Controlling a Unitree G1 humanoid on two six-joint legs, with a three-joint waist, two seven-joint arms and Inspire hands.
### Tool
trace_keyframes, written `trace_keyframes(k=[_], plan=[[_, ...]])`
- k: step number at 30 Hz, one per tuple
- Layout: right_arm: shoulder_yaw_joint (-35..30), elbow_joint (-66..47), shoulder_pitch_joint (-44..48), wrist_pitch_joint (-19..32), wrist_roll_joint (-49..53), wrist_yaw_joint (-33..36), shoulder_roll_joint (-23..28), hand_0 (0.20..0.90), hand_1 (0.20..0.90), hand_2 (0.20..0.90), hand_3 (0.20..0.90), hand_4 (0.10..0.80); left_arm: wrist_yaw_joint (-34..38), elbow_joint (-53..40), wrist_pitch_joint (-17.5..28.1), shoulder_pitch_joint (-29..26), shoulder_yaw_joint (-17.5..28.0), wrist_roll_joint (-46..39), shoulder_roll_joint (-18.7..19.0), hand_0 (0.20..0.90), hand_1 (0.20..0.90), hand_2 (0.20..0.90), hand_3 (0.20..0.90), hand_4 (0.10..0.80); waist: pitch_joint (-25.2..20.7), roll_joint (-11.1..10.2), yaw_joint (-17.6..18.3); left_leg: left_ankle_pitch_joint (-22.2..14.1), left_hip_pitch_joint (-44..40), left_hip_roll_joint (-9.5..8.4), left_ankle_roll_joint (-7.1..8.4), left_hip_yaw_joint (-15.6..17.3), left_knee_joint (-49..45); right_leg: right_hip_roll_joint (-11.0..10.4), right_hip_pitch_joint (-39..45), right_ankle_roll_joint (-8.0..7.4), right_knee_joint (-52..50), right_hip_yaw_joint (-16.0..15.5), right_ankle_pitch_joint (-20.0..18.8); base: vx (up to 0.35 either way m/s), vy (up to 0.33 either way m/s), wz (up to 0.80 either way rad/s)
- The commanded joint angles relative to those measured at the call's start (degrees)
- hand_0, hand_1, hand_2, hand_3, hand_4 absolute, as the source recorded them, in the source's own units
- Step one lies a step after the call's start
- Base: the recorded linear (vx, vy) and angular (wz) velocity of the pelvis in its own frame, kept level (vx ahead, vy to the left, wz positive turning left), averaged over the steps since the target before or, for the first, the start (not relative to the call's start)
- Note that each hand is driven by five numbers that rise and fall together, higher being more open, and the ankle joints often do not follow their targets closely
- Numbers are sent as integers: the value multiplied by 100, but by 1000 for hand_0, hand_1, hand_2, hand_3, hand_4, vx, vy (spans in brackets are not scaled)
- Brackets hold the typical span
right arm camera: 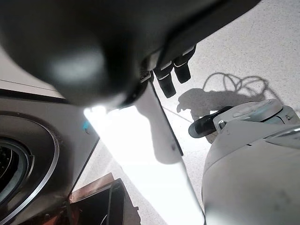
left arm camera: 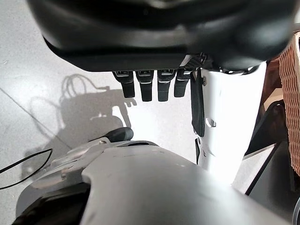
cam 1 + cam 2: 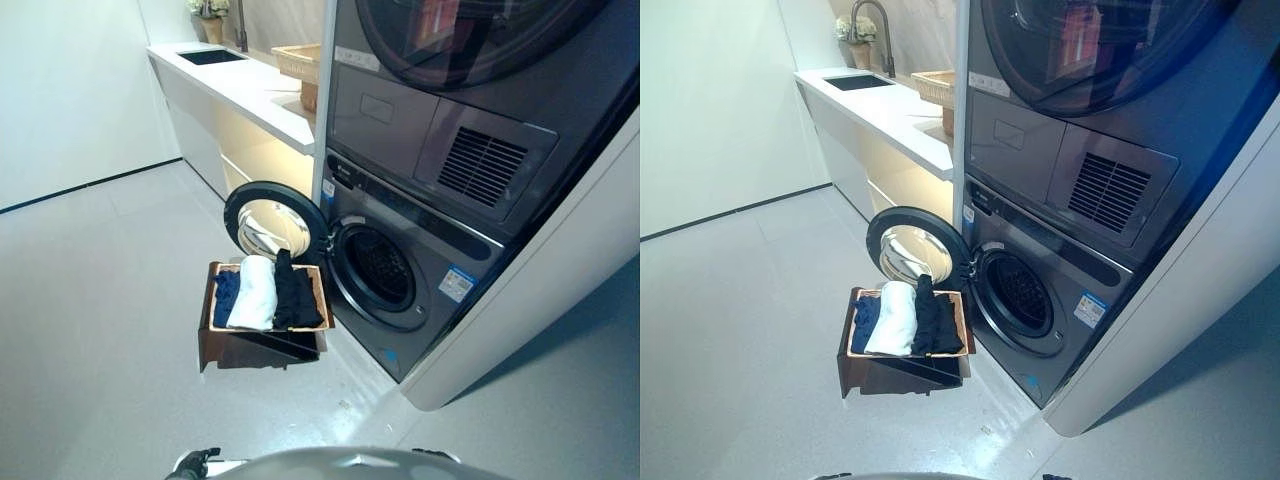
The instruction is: Pick up the clothes and place them into the washing machine
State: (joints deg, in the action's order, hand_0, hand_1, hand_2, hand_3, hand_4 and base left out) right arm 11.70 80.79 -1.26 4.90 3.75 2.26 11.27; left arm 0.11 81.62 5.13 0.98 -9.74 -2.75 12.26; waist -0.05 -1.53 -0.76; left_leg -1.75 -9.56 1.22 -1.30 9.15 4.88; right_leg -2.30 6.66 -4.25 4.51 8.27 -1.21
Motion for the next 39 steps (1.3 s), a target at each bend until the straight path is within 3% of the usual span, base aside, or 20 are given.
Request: trace_keyframes(k=[1,33,39], plan=[[80,339,352,-32,-197,-80,276,900,900,900,900,800,9,262,97,-473,-1,51,-241,900,900,900,900,800,116,162,-50,-297,-188,-354,207,-24,12,446,142,95,-79,-342,-58,0,0,0],[108,315,380,1,-92,-122,228,900,900,900,900,800,30,260,114,-503,12,12,-194,900,900,900,900,800,207,153,-68,-250,-165,-342,205,-19,12,457,80,105,-150,-347,-69,-1,-2,0],[144,263,493,-16,-80,-121,228,900,900,900,900,800,48,265,78,-590,12,28,-100,900,900,900,900,800,323,159,-37,-137,54,-244,233,42,12,552,-243,137,-306,-291,-49,-46,-81,-1]])
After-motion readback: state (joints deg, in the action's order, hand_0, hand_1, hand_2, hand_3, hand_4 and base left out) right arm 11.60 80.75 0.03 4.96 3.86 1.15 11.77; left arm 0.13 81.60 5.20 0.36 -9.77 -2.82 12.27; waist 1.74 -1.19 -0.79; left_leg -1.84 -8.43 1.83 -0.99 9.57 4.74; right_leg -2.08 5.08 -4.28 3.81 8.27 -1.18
